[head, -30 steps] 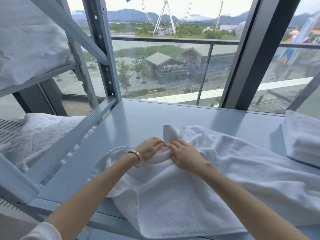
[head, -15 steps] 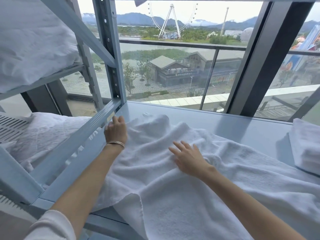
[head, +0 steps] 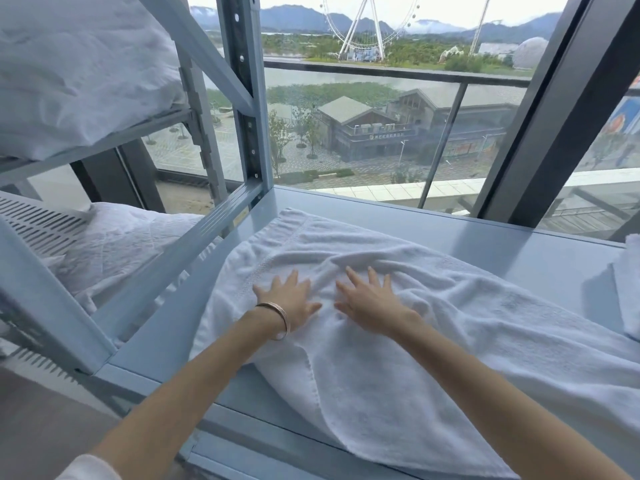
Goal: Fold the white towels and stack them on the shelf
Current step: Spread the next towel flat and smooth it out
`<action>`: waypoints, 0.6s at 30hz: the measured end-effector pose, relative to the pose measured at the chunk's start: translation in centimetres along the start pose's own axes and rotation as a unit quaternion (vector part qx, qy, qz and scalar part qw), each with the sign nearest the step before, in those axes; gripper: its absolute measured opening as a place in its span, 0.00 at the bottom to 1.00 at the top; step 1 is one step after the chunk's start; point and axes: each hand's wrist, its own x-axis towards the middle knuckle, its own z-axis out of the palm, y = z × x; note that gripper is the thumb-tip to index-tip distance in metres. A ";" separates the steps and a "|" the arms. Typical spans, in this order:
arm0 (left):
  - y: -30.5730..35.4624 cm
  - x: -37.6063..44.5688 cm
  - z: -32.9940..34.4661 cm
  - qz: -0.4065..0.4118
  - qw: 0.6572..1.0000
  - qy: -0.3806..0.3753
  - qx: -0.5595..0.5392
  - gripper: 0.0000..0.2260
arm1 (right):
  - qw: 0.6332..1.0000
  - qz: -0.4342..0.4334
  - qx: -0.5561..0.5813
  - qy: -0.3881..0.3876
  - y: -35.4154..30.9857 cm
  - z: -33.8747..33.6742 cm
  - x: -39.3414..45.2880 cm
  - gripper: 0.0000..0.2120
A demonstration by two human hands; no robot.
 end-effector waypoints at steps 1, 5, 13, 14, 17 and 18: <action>0.1 -1.3 0.5 0.027 0.999 -0.025 -0.006 0.31 | 1.000 -0.013 0.012 0.006 -0.8 0.2 -1.3 0.26; -2.8 -4.8 0.7 0.082 0.990 -0.112 0.008 0.39 | 0.998 -0.059 -0.007 -0.032 -1.7 2.3 -4.5 0.30; -5.1 -4.8 0.2 0.009 0.998 -0.043 0.045 0.34 | 0.998 -0.043 -0.033 0.021 -2.9 1.7 -2.5 0.28; -3.7 -4.9 0.9 0.021 1.000 -0.010 0.004 0.31 | 0.996 -0.071 -0.033 0.037 -3.9 2.2 -3.3 0.28; -2.1 -5.0 3.0 0.044 0.997 -0.031 -0.053 0.32 | 0.990 -0.133 -0.019 0.030 -4.7 3.9 -5.3 0.38; -2.4 -4.9 3.0 0.038 0.997 -0.050 -0.051 0.32 | 0.991 -0.129 -0.011 0.029 -4.1 4.3 -5.8 0.43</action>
